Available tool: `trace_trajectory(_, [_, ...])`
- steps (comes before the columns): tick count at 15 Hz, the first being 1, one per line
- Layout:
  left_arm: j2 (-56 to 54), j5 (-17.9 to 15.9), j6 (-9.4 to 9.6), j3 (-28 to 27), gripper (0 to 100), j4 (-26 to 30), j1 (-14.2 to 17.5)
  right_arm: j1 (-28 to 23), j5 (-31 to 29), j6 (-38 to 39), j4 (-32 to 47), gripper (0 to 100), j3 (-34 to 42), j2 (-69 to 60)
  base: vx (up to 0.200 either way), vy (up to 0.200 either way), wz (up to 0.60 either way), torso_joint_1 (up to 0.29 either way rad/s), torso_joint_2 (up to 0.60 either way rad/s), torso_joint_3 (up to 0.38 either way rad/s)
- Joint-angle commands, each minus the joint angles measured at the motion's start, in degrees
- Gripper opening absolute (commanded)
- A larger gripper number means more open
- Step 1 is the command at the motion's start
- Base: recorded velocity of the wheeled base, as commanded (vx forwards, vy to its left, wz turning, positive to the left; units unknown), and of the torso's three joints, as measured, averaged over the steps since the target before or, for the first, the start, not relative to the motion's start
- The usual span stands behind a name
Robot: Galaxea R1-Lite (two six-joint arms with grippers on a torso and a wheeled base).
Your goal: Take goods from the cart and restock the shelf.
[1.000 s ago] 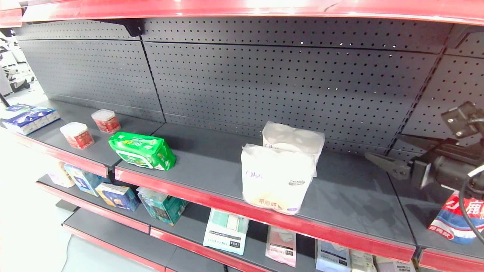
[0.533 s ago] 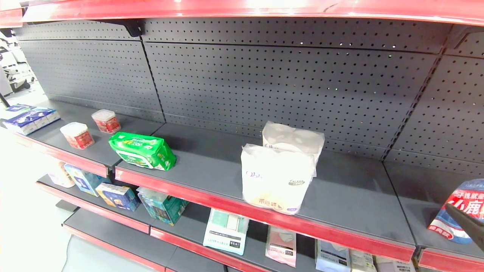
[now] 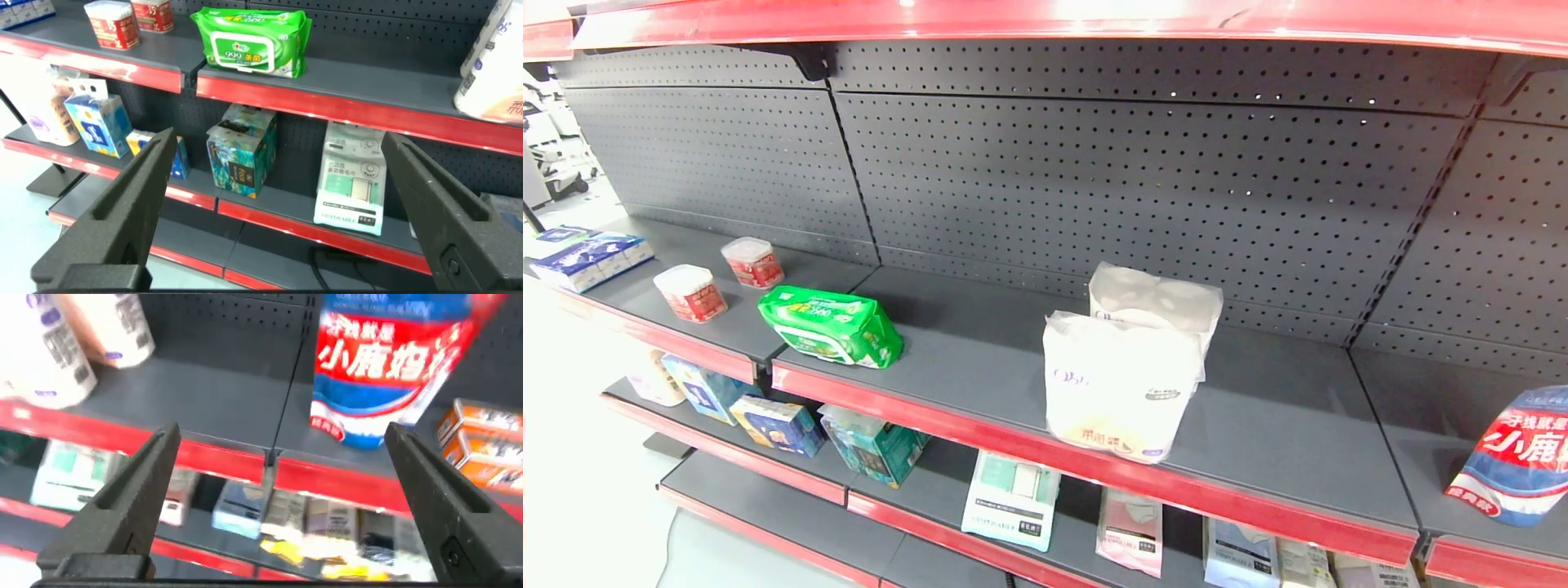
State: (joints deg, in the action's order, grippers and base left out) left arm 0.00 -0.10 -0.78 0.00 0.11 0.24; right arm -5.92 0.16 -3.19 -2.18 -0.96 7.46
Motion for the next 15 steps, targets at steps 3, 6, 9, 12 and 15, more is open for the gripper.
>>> trace_trajectory(3, [0.00, 0.01, -0.01, 0.00, 100, 0.07, 0.02, -0.05, 1.78, 0.82, 2.27, 100, 0.96, -1.66, 0.000, 0.000, 0.00, 0.000, 0.00, 0.000])
trace_trajectory(6, [0.00, 0.01, -0.01, 0.00, 100, 0.07, 0.02, 8.39, 1.78, 1.70, 2.36, 100, 0.88, -1.84, 0.000, 0.000, 0.00, 0.000, 0.00, 0.000])
trace_trajectory(9, [0.00, -0.25, 0.34, 0.00, 100, 0.07, 0.02, 7.07, 1.42, 2.58, 2.27, 100, 0.96, -4.65, 0.000, 0.000, 0.00, 0.000, 0.00, 0.000])
trace_trajectory(12, [0.00, -0.25, 0.60, 0.00, 100, 0.07, 0.02, 5.75, -0.86, 3.37, 2.36, 100, 0.96, -7.46, 0.000, 0.000, 0.00, 0.000, 0.00, 0.000])
trace_trajectory(15, [0.00, -0.17, 0.60, 0.00, 100, 0.07, 0.02, 5.75, -0.60, 3.11, 2.36, 100, 0.96, -7.46, 0.000, 0.000, 0.00, 0.000, 0.00, 0.000])
